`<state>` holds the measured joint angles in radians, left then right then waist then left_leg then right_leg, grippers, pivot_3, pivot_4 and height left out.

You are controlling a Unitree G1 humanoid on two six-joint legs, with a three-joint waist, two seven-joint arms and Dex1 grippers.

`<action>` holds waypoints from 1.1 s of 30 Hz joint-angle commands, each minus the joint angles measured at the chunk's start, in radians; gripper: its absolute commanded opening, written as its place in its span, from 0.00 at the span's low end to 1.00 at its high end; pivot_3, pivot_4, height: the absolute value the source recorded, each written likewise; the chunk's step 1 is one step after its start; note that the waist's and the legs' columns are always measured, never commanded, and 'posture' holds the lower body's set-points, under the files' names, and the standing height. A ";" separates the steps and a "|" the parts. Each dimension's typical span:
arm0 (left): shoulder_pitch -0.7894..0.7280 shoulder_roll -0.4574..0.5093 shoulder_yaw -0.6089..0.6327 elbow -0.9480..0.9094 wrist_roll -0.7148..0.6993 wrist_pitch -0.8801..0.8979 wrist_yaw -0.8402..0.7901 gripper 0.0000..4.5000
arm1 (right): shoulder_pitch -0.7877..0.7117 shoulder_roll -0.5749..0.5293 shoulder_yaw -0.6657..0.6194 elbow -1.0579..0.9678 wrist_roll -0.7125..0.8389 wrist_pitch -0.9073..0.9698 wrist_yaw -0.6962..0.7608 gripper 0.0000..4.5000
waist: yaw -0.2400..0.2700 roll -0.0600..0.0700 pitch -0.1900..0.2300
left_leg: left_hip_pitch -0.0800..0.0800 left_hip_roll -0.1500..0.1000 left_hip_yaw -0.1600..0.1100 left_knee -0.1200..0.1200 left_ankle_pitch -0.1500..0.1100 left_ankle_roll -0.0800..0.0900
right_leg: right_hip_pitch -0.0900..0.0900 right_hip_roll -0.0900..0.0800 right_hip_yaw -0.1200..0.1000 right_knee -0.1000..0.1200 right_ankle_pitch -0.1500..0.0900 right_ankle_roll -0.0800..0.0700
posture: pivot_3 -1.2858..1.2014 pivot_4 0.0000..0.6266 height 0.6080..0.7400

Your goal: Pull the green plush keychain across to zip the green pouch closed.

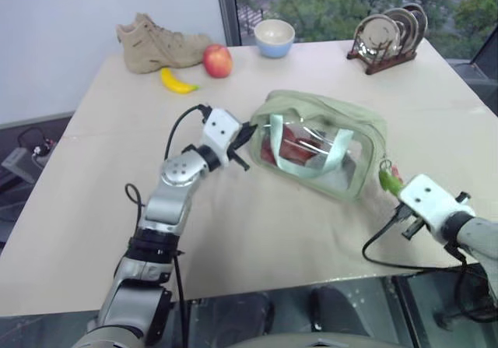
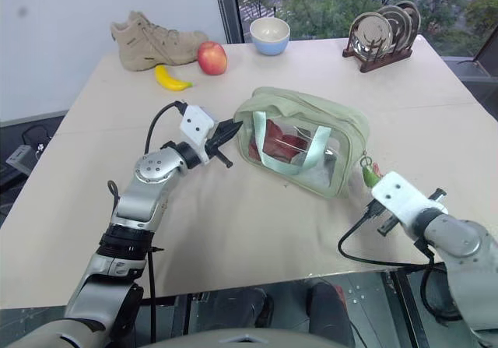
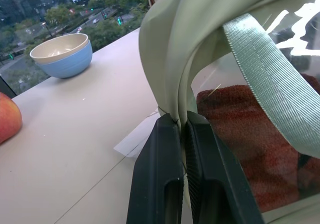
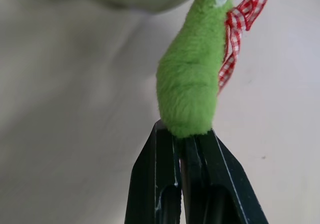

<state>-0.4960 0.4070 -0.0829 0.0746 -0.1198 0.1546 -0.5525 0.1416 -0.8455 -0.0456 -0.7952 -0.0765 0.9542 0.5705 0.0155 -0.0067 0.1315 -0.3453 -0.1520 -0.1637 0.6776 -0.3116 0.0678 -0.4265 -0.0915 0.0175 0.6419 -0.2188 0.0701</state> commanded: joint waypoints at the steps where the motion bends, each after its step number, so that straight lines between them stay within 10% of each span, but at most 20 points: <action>1: 0.008 0.010 0.032 0.009 0.022 0.029 0.037 0.00 | -0.003 -0.011 0.047 0.022 -0.020 0.008 -0.014 0.01 | 0.000 0.000 0.000 | 0.000 0.000 0.000 0.000 0.000 0.000 | 0.000 0.000 0.000 0.000 0.000 0.000 | 0.52 0.24 1.00; 12: 0.027 -0.032 0.056 -0.070 -0.033 0.112 0.066 0.00 | -0.181 -0.093 0.124 0.139 -0.014 -0.025 0.049 0.01 | 0.000 -0.001 0.000 | 0.000 0.000 0.000 0.000 0.000 0.000 | 0.000 0.000 0.000 0.000 0.000 0.000 | 0.52 0.24 1.00; 21: -0.007 -0.165 0.155 -0.139 -0.103 0.213 0.225 0.00 | -0.621 -0.134 0.117 0.566 -0.094 -0.264 -0.003 0.01 | 0.001 -0.002 0.002 | -0.002 0.001 0.000 -0.002 0.000 0.000 | -0.002 0.001 0.000 -0.001 0.000 0.000 | 0.52 0.24 1.00; 33: 0.081 -0.178 0.125 -0.237 -0.107 0.287 0.246 0.00 | -0.413 -0.070 0.341 0.566 -0.169 -0.379 0.114 0.01 | 0.000 -0.002 0.001 | -0.004 0.000 -0.001 -0.005 0.000 0.000 | -0.005 0.000 -0.001 -0.005 0.000 0.000 | 0.52 0.24 1.00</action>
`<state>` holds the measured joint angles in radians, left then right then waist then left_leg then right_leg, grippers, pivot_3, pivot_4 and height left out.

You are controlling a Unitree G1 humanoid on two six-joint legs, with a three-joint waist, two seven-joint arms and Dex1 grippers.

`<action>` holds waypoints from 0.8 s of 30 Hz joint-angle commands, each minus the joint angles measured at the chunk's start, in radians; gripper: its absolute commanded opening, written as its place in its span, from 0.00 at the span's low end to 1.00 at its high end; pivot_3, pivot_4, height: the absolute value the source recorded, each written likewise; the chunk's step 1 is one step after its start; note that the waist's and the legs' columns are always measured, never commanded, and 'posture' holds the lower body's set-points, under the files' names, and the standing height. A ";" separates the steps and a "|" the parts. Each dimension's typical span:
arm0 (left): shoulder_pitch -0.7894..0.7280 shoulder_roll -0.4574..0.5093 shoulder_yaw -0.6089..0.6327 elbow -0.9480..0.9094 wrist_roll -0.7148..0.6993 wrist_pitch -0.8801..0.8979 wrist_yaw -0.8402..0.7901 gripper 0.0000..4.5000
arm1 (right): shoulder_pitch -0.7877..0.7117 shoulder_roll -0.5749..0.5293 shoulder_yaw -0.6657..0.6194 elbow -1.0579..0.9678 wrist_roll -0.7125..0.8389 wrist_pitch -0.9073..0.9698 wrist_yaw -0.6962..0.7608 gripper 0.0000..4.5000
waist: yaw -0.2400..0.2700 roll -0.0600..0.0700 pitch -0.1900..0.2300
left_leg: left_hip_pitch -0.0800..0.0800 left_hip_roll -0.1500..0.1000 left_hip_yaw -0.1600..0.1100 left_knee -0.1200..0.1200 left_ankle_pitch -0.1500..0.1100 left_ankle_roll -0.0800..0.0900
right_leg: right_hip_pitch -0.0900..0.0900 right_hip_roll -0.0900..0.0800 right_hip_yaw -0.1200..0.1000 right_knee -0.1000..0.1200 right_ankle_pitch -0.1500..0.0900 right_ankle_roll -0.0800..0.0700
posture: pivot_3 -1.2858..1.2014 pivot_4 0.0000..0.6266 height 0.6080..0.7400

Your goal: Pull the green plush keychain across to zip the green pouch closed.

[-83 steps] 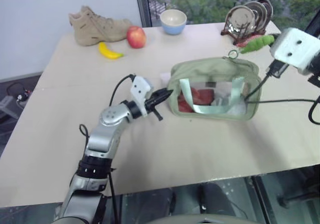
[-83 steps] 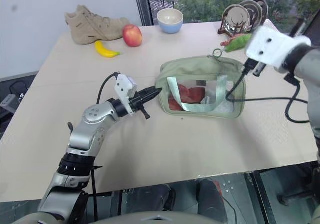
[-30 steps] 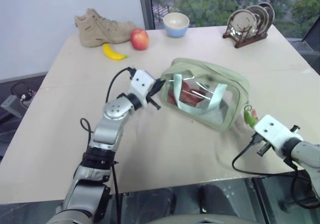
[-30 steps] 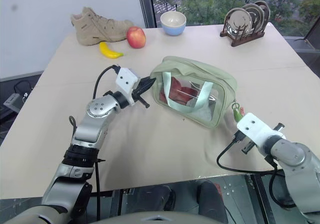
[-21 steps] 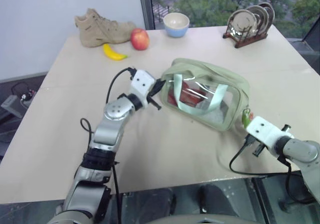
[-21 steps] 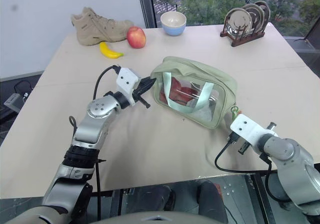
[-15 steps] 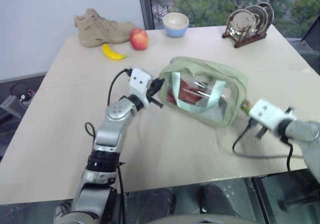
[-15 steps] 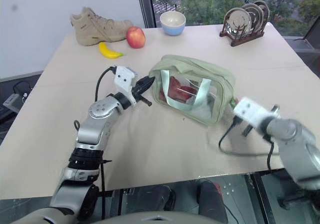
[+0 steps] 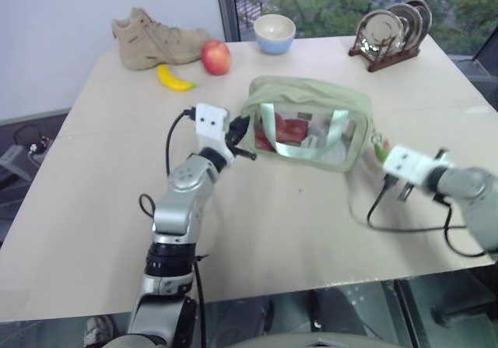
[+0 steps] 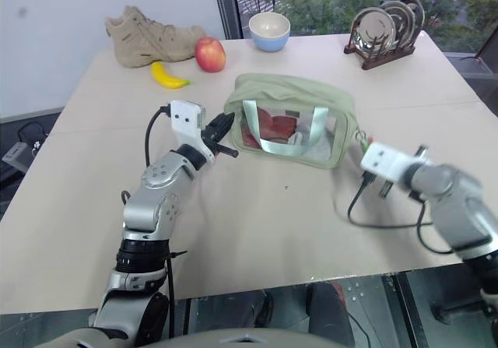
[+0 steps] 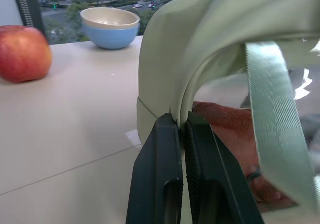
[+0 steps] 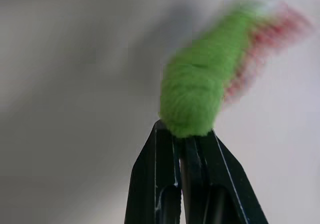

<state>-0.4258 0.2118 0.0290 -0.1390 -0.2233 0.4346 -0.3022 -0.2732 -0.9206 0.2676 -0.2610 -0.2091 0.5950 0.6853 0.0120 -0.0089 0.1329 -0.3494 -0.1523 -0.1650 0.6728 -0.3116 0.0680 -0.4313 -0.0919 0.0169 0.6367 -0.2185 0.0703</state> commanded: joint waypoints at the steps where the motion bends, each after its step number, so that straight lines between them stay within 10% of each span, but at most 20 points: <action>1: 0.013 0.023 0.011 -0.023 -0.003 0.008 -0.011 0.00 | -0.001 0.010 0.028 0.044 -0.045 -0.028 -0.002 0.01 | 0.004 0.000 0.000 | 0.003 0.000 0.000 0.001 0.000 0.000 | 0.003 0.001 0.000 0.001 0.000 0.000 | 0.52 0.24 1.00; 12: 0.043 0.106 0.006 -0.026 -0.073 0.030 -0.163 0.00 | 0.026 0.122 -0.274 -0.076 0.120 0.050 -0.025 0.01 | 0.005 0.000 0.000 | 0.003 0.000 0.000 0.001 0.000 -0.001 | 0.001 0.001 0.001 0.003 0.000 0.000 | 0.52 0.24 1.00; 21: 0.079 0.214 0.072 -0.042 -0.186 0.012 -0.337 0.95 | 0.166 0.220 -0.652 -0.361 0.390 0.186 0.012 0.96 | 0.009 0.000 0.000 | 0.002 0.000 -0.003 -0.001 0.000 -0.001 | 0.001 0.001 0.000 0.001 0.000 0.000 | 0.52 0.24 1.00; 24: 0.109 0.262 0.108 -0.052 -0.217 -0.014 -0.403 0.98 | 0.218 0.252 -0.801 -0.452 0.524 0.243 0.041 0.98 | 0.010 0.000 0.000 | 0.002 0.000 -0.003 -0.002 0.000 -0.001 | 0.001 0.001 0.000 0.000 0.000 0.000 | 0.52 0.24 1.00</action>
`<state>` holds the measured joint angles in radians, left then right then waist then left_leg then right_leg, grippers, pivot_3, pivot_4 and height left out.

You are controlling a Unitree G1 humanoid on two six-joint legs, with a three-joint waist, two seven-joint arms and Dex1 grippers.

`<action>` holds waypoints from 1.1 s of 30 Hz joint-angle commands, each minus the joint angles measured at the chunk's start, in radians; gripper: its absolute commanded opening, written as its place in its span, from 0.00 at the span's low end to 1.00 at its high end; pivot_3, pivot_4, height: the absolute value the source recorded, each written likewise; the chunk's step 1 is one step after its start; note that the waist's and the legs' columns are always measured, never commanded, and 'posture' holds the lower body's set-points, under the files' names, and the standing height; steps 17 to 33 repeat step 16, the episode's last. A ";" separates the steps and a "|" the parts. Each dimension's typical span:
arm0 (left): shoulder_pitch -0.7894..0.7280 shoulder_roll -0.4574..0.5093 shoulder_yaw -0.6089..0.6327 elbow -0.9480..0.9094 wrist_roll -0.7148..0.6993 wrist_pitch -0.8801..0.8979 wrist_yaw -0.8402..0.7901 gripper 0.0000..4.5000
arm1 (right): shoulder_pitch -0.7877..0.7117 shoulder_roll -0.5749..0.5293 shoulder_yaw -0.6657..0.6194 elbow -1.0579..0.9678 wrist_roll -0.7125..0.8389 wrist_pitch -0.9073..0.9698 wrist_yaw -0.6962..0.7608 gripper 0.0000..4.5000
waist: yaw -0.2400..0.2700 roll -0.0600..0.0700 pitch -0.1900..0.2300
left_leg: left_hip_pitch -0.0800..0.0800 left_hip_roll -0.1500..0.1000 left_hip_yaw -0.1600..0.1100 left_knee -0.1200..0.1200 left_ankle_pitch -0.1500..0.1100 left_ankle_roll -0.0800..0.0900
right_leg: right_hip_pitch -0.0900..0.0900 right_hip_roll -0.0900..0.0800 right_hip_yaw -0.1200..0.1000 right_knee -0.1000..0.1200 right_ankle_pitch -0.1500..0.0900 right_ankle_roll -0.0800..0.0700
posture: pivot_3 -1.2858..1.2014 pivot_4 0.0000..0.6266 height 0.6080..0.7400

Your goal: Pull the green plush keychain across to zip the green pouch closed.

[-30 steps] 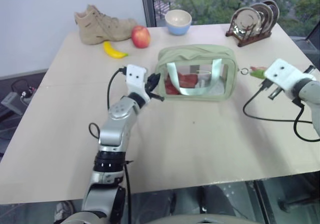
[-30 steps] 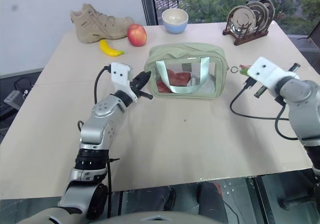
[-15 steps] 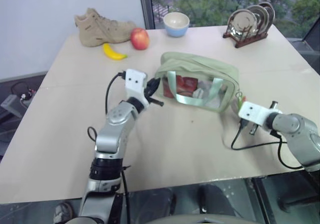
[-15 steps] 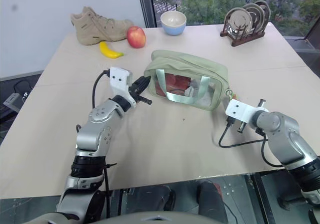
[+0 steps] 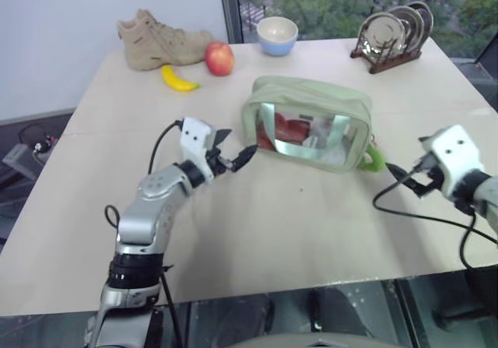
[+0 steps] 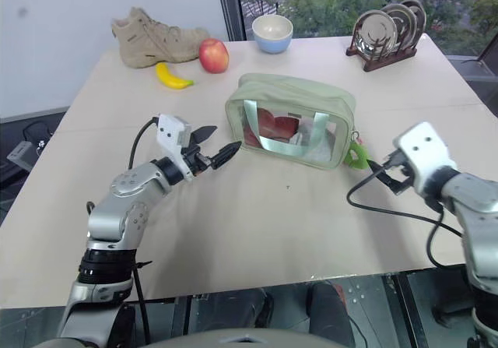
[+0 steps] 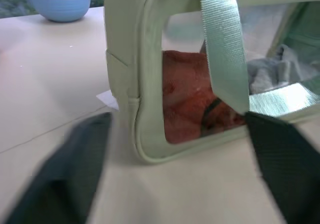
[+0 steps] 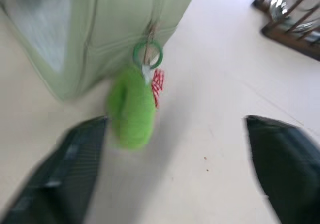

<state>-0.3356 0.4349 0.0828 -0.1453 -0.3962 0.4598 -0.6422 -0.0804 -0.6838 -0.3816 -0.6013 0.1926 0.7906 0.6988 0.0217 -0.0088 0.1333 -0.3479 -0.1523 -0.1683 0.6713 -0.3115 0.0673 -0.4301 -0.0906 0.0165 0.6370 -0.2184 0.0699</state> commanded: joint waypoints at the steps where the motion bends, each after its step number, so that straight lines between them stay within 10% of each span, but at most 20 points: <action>1: 0.038 0.059 0.075 -0.054 -0.065 -0.047 -0.095 0.98 | 0.044 0.030 -0.210 -0.152 0.186 0.078 0.039 0.98 | -0.001 0.000 0.000 | 0.000 0.000 0.000 0.000 0.000 0.000 | 0.000 0.000 0.000 0.000 0.000 0.000 | 0.52 0.24 1.00; 13: 0.134 0.230 0.177 -0.063 -0.166 -0.071 -0.293 0.98 | 0.308 0.063 -0.540 -0.346 0.518 0.090 0.040 0.98 | 0.009 0.002 0.001 | 0.001 0.000 0.000 -0.002 0.000 0.000 | 0.001 0.000 0.000 -0.001 0.000 0.000 | 0.52 0.24 1.00; 33: 0.123 0.223 0.176 -0.063 -0.181 -0.064 -0.285 0.98 | 0.326 0.048 -0.550 -0.332 0.542 0.063 0.017 0.98 | 0.011 0.002 0.001 | 0.002 0.000 0.000 -0.002 0.000 0.000 | 0.001 0.000 0.000 -0.001 0.000 0.000 | 0.52 0.24 1.00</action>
